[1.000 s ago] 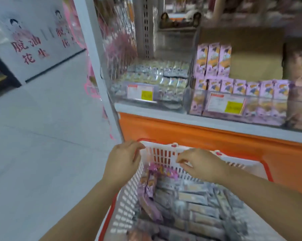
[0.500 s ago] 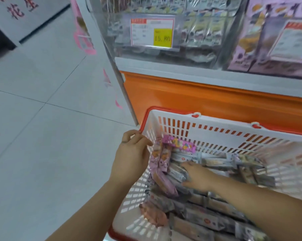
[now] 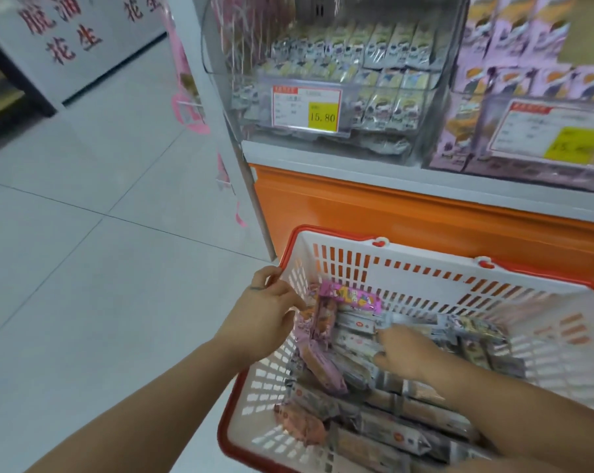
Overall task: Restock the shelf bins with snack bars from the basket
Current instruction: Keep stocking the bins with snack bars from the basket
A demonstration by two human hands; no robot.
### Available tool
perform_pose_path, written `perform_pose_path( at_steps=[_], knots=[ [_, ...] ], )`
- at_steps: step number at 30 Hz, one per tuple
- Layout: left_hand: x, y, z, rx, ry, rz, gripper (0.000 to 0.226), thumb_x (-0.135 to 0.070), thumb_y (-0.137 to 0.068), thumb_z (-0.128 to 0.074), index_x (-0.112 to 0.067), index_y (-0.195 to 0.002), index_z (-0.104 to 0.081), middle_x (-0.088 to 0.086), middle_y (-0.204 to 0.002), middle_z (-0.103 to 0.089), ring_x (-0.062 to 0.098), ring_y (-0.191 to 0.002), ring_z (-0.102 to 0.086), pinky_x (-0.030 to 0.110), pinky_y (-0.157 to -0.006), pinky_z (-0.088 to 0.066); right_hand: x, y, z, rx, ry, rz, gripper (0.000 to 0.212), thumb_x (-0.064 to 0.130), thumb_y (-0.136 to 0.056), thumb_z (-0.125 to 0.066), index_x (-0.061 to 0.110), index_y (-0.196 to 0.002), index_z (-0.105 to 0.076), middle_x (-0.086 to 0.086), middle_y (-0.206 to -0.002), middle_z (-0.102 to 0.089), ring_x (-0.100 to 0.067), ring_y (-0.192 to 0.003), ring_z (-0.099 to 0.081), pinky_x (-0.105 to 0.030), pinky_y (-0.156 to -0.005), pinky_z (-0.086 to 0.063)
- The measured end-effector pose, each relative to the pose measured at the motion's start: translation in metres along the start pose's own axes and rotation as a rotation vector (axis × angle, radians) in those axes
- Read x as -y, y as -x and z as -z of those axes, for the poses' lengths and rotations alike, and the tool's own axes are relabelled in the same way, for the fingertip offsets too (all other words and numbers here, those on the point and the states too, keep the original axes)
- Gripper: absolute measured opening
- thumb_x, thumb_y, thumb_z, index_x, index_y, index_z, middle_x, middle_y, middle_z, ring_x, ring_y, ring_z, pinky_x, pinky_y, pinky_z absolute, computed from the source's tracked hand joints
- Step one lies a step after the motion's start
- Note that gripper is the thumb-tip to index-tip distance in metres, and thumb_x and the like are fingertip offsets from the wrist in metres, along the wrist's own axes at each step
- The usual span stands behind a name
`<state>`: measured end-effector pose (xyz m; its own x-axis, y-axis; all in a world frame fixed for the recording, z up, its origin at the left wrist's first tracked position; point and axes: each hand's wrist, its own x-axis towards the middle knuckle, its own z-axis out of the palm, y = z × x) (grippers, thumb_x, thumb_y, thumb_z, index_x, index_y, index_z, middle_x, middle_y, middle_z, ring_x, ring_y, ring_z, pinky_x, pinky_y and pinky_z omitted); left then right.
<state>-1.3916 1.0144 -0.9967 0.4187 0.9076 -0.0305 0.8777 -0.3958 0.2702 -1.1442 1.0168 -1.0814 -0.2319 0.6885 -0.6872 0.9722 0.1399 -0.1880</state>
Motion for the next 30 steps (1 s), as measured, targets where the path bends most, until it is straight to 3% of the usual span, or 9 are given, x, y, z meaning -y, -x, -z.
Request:
perform_pose_path(
  at_steps=[2,7,11,14,17,20,24,27,30],
  knots=[
    [-0.006,0.001,0.019,0.152,0.039,0.084,0.026,-0.019,-0.093,-0.052,-0.025,-0.113,-0.067,-0.006,-0.119,-0.063,0.024,-0.132,-0.036,0.037,-0.106,-0.037,-0.004,0.012,0.001,0.013,-0.035,0.007,0.032,0.030,-0.096,-0.047,0.013,-0.068,-0.043,-0.002,-0.066,-0.045,-0.016,-0.057,-0.043,-0.026,-0.050,-0.030],
    [-0.041,0.002,0.083,0.274,0.133,0.178,0.034,-0.028,-0.098,-0.046,-0.024,-0.131,-0.054,-0.004,-0.133,-0.054,0.013,-0.118,-0.052,0.025,-0.101,-0.038,0.006,0.058,0.042,-0.028,-0.350,0.080,0.042,0.033,-0.101,-0.040,0.012,-0.064,-0.038,-0.001,-0.060,-0.032,-0.013,-0.052,-0.032,-0.024,-0.051,-0.025],
    [-0.088,0.001,0.131,0.257,0.408,0.270,0.042,-0.033,-0.098,-0.048,-0.022,-0.138,-0.046,-0.003,-0.139,-0.049,0.014,-0.120,-0.049,0.017,-0.094,-0.036,0.024,0.126,0.105,-0.140,-0.587,0.169,0.043,0.038,-0.100,-0.039,0.001,-0.105,-0.062,-0.003,-0.098,-0.064,-0.018,-0.076,-0.059,-0.030,-0.072,-0.043],
    [-0.122,-0.002,0.149,0.078,0.741,0.345,0.046,-0.032,-0.097,-0.051,-0.020,-0.141,-0.042,0.000,-0.141,-0.046,0.015,-0.119,-0.048,0.014,-0.089,-0.037,0.030,0.172,0.143,-0.241,-0.892,0.222,0.045,0.028,-0.101,-0.042,-0.008,-0.126,-0.051,-0.018,-0.125,-0.061,-0.012,-0.077,-0.068,-0.020,-0.071,-0.053],
    [-0.143,-0.005,0.160,-0.293,1.120,0.475,0.048,-0.031,-0.093,-0.058,-0.023,-0.138,-0.043,0.001,-0.139,-0.046,0.016,-0.118,-0.049,0.031,-0.094,-0.040,0.035,0.206,0.167,-0.341,-1.261,0.302,0.035,0.022,-0.101,-0.042,-0.006,-0.113,-0.059,-0.017,-0.086,-0.073,-0.017,-0.065,-0.065,-0.030,-0.074,-0.055],
    [-0.157,-0.009,0.170,-0.372,1.566,0.443,0.046,-0.033,-0.091,-0.062,-0.025,-0.133,-0.045,0.004,-0.128,-0.057,0.020,-0.108,-0.061,0.033,-0.079,-0.049,0.049,0.229,0.182,-0.367,-1.454,0.361,0.028,0.023,-0.100,-0.043,0.004,-0.103,-0.064,-0.014,-0.083,-0.072,-0.021,-0.066,-0.061,-0.038,-0.081,-0.053],
    [-0.163,-0.013,0.178,-0.450,1.723,0.336,0.045,-0.021,-0.093,-0.060,-0.031,-0.133,-0.042,0.003,-0.107,-0.067,0.019,-0.092,-0.067,0.031,-0.074,-0.055,0.074,0.242,0.196,-0.402,-1.334,0.404,0.029,0.028,-0.098,-0.049,0.008,-0.111,-0.064,-0.008,-0.098,-0.066,-0.017,-0.075,-0.061,-0.040,-0.089,-0.051],
    [-0.152,-0.021,0.184,-0.542,1.734,0.341,0.042,-0.019,-0.092,-0.061,-0.029,-0.130,-0.048,0.006,-0.109,-0.067,0.022,-0.100,-0.067,0.034,-0.079,-0.054,0.082,0.240,0.209,-0.705,-0.789,0.396,0.047,0.035,-0.091,-0.060,0.029,-0.135,-0.045,0.011,-0.123,-0.050,-0.008,-0.109,-0.053,-0.031,-0.096,-0.045],
    [-0.136,-0.028,0.188,-0.618,1.638,0.356,0.031,-0.020,-0.090,-0.064,-0.029,-0.119,-0.056,0.001,-0.104,-0.068,0.019,-0.099,-0.066,0.034,-0.081,-0.055,0.092,0.229,0.220,-0.831,-0.453,0.497,0.053,0.031,-0.083,-0.070,0.041,-0.128,-0.043,0.016,-0.130,-0.047,-0.007,-0.112,-0.051,-0.034,-0.096,-0.047]
  ],
)
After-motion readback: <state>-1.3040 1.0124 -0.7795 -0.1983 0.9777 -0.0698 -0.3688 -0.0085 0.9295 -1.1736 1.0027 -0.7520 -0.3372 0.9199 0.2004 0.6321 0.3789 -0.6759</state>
